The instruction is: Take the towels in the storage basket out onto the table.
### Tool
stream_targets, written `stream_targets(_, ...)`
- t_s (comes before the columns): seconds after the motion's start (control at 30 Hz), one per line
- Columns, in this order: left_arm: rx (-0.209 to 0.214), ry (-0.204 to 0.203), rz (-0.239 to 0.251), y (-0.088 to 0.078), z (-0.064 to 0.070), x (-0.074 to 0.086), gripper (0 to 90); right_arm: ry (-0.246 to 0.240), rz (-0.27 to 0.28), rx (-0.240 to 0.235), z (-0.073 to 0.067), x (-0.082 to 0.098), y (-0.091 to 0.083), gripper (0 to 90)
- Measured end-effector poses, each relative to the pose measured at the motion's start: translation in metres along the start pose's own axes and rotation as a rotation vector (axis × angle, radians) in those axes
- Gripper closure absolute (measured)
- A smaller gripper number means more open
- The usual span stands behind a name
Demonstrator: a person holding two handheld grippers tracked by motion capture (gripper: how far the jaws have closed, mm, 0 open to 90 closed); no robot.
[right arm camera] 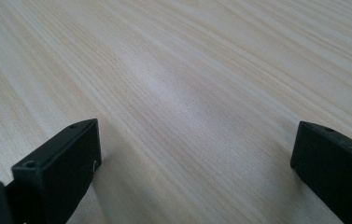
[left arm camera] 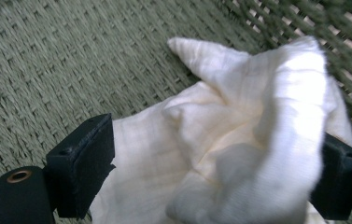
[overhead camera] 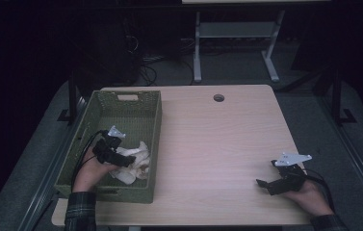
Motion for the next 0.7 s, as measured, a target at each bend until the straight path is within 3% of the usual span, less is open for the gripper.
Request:
stream_targets(0.33, -0.014, -0.011, -0.074, 0.009, -0.002, 0.006, 12.9, 0.0, -0.001, 0.0, 0.0, 0.0, 0.0, 1.3)
stream_targets(0.7, 0.023, -0.067, -0.168, 0.023, -0.005, 0.015, 12.2, 0.0, 0.0, 0.0, 0.0, 0.0, 0.0, 1.3)
Point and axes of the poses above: each handheld gripper's, and its own axes: y roughly forward along the jaws, x roughly out of its underside, z roughly to its right, the point moved 6 cm from there along y, roughly forward along the jaws, and after that the axes turned 14 degrees about -y, right-handed, at the moved point
